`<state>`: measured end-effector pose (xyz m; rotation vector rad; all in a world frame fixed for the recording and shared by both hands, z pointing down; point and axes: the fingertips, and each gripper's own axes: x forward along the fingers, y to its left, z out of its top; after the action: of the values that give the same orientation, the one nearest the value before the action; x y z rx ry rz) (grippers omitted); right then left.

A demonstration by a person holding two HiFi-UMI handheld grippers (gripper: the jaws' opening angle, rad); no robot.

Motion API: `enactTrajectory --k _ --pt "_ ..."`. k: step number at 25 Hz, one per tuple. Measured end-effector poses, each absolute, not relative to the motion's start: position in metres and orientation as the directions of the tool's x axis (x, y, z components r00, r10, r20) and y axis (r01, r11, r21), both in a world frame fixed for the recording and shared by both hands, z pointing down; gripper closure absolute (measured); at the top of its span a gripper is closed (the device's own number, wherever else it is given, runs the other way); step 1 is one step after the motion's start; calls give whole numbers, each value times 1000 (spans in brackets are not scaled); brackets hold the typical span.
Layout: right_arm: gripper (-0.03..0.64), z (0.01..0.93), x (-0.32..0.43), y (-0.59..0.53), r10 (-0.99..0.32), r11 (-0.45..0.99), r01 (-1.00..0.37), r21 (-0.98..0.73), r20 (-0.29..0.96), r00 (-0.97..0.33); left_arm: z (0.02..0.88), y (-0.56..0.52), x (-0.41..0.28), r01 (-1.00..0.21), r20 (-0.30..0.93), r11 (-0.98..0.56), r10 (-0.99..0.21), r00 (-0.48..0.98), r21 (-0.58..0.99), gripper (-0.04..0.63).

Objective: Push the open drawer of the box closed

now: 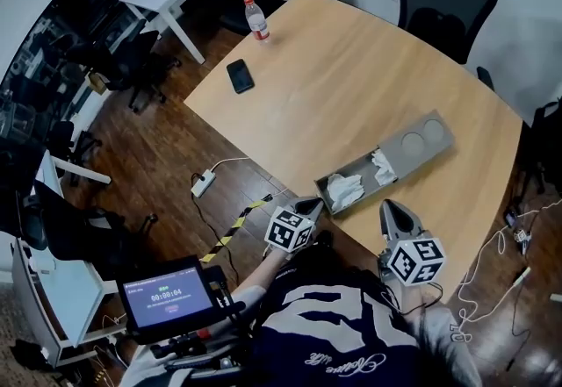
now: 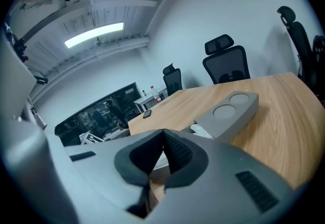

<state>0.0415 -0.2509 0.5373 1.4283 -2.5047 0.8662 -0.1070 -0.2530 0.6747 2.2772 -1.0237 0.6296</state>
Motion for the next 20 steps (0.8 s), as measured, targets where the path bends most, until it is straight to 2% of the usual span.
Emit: enactTrajectory --k 8,20 --pt "627 544 52 -279 -794 283 -868 -408 408 -451 676 -275 -90 -672 623 -666 -384 681 324 596" --pt "627 553 94 -268 -840 124 -915 -385 450 -304 672 -304 -31 -533 589 -763 -253 768 366 595"
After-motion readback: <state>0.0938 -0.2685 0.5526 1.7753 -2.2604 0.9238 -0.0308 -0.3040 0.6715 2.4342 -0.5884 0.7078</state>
